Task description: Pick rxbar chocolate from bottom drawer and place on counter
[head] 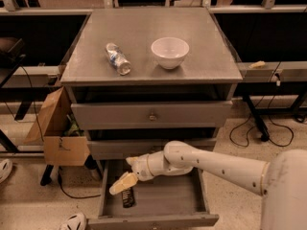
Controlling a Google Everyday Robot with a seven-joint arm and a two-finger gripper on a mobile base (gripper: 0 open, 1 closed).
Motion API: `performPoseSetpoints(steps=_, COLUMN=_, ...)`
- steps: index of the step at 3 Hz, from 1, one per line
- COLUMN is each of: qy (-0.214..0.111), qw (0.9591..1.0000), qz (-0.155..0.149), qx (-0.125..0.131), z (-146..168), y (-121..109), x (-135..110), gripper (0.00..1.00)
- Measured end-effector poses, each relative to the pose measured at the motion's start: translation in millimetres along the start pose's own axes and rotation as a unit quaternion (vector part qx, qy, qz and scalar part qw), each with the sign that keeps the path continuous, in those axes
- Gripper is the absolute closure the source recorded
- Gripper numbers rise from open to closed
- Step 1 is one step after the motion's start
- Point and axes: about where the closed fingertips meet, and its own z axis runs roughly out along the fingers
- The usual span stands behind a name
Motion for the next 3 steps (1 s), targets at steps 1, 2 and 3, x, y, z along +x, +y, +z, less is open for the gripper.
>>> performPoseSetpoints(steps=1, qy=-0.023, qw=0.9994, qz=-0.023, qx=-0.010, z=35.9, y=-38.9, x=28.7, gripper=0.00)
performPoseSetpoints(steps=2, qy=-0.023, qw=0.9994, qz=-0.023, qx=-0.010, z=36.0, y=-38.7, x=28.6, gripper=0.00)
performPoseSetpoints(steps=3, qy=-0.031, qw=0.9979, qz=-0.057, qx=0.001, z=41.1, y=-45.8, x=32.7, gripper=0.00)
